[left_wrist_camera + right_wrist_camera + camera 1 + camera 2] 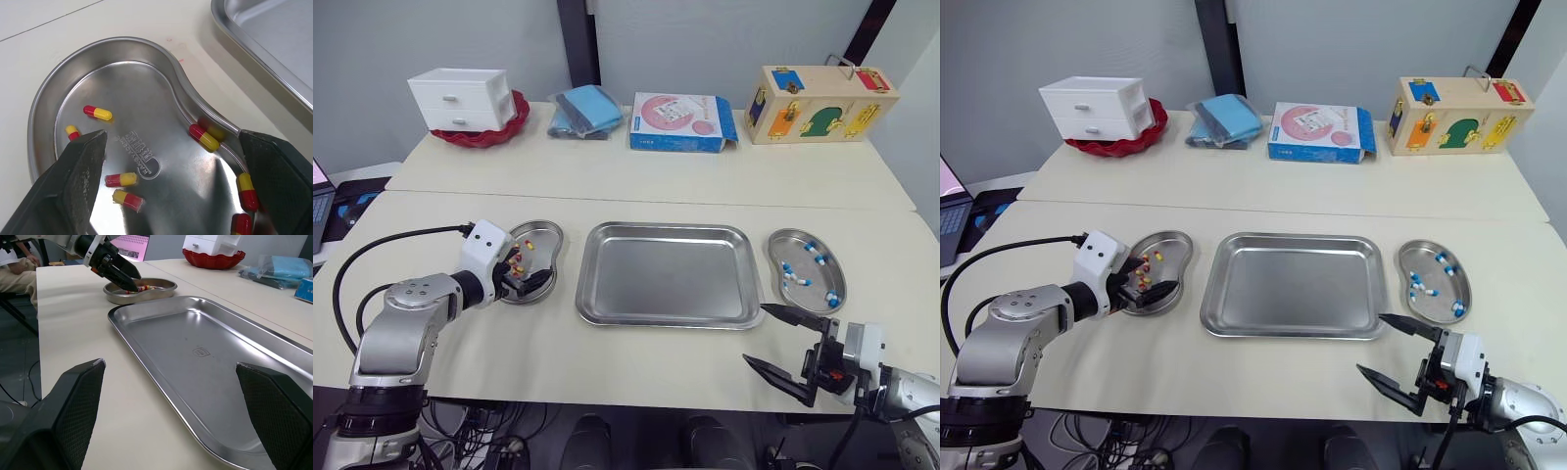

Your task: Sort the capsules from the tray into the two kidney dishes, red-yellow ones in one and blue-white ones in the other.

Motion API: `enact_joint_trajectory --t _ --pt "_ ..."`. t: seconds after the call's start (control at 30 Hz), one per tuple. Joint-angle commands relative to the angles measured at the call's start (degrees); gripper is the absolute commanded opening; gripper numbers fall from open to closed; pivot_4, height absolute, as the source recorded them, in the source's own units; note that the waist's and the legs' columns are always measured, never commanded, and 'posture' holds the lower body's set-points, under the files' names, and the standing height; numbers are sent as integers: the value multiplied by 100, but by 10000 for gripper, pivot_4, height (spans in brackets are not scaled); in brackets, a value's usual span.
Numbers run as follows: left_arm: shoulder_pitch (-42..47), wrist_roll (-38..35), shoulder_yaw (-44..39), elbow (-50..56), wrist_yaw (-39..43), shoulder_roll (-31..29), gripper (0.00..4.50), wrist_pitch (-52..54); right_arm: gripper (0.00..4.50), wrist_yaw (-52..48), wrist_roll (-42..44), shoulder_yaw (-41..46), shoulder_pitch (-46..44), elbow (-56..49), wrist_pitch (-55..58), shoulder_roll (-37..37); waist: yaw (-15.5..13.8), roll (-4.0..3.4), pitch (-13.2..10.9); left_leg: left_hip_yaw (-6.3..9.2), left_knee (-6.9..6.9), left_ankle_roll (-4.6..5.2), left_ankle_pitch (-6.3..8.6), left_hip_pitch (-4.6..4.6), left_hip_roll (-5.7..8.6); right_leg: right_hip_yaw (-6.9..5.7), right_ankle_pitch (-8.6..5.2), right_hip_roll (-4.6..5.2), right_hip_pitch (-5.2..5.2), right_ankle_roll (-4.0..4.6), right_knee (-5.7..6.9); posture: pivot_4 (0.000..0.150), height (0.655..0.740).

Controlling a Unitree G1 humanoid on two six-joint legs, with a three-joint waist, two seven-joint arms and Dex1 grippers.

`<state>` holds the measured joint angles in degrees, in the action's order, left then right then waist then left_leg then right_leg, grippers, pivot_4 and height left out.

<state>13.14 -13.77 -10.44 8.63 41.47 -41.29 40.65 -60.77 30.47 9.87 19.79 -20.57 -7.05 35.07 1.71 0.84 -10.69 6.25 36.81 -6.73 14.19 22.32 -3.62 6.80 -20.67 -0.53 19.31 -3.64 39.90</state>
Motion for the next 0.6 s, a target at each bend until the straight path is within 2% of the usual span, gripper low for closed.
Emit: enact_joint_trajectory --t 0.03,0.17,0.4,0.6 --pt "85 -31 15 55 15 -94 44168 -134 45000 37 51 51 43 -253 -52 -25 0 0 0 0 0 0 0 0 0 0 0 0 0 0 0 1500 7400" --pt "74 -68 -56 32 44 -67 44168 -245 45000 46 51 50 60 -262 -50 -34 0 0 0 0 0 0 0 0 0 0 0 0 0 0 0 1500 7400" --pt "-121 -1075 -849 304 436 77 44168 -270 45000 296 223 266 130 -474 307 57 5 0 -1 -1 -1 0 0 2 -1 0 0 0 1 0 0 1500 7400" --pt "-488 -1484 -1339 464 541 -102 44168 -237 45000 588 363 655 303 -779 914 301 8 -1 -2 -2 -3 0 0 1 -1 3 0 0 2 0 -1 1500 7400"
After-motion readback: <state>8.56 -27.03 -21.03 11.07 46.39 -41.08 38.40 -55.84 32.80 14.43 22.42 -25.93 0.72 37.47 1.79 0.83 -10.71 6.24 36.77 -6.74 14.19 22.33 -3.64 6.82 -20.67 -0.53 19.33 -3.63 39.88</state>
